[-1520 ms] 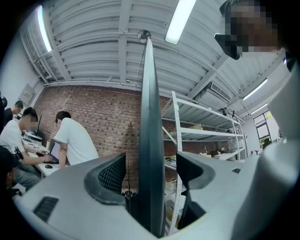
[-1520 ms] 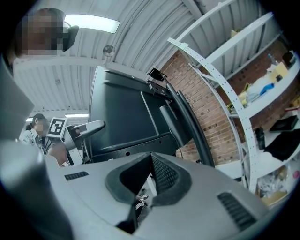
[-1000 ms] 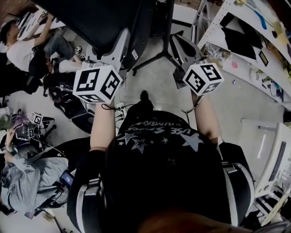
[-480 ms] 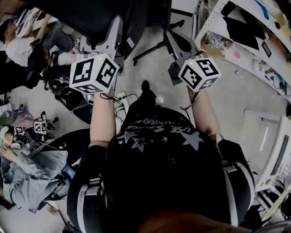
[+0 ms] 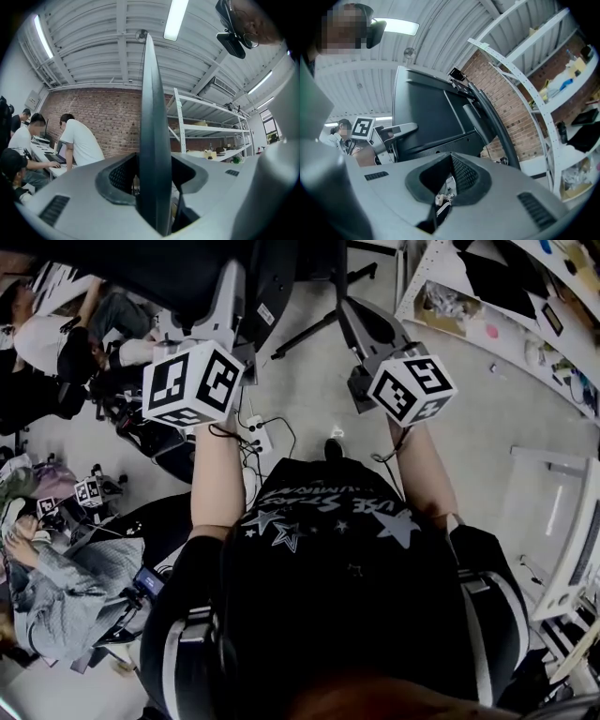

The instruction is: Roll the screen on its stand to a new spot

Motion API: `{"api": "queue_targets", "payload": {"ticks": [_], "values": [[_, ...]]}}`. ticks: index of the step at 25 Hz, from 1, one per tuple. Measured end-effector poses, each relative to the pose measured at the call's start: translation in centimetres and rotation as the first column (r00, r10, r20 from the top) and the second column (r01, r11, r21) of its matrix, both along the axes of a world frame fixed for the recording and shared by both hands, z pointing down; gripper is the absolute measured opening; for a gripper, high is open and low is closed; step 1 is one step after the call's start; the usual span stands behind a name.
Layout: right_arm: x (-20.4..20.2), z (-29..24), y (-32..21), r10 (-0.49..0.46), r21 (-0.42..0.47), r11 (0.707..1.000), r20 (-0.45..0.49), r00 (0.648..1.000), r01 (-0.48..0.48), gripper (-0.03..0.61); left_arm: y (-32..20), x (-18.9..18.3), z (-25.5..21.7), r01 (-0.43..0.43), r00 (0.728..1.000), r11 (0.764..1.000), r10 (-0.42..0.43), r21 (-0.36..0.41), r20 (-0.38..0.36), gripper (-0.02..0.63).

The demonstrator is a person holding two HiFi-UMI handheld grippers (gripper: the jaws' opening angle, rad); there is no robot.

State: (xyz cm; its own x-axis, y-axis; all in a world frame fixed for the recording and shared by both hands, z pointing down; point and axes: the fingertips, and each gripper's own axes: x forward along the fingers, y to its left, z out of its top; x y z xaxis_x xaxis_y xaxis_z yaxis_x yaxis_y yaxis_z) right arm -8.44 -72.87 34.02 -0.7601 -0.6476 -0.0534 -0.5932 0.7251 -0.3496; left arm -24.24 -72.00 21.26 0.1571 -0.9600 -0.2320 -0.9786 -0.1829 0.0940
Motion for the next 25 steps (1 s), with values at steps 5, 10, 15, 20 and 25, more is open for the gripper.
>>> {"api": "queue_targets", "payload": {"ticks": [5, 10, 15, 20, 25], "values": [[0.6, 0.0, 1.2, 0.021, -0.010, 1.000, 0.003, 1.000, -0.021, 0.006, 0.4, -0.2, -0.2, 0.000, 1.000, 1.000, 0.000, 0.006, 0.007, 0.227], [0.2, -0.9, 2.4, 0.031, -0.002, 1.000, -0.004, 1.000, -0.031, 0.006, 1.7, -1.6, -0.2, 0.005, 1.000, 1.000, -0.005, 0.010, 0.026, 0.226], [-0.8, -1.4, 3.6, 0.037, 0.005, 0.999, -0.012, 0.999, -0.037, 0.006, 3.3, -2.1, -0.1, -0.007, 1.000, 1.000, 0.007, 0.010, 0.016, 0.225], [-1.2, -1.9, 5.7, 0.039, 0.026, 0.999, -0.016, 0.999, -0.039, 0.006, 5.1, -1.6, 0.1, -0.010, 1.000, 1.000, 0.010, 0.010, 0.013, 0.225], [-0.2, -2.8, 7.1, 0.057, 0.044, 0.997, -0.015, 0.998, -0.057, 0.006, 6.6, -0.5, -0.2, -0.014, 1.000, 1.000, 0.014, 0.015, 0.019, 0.225]]}}
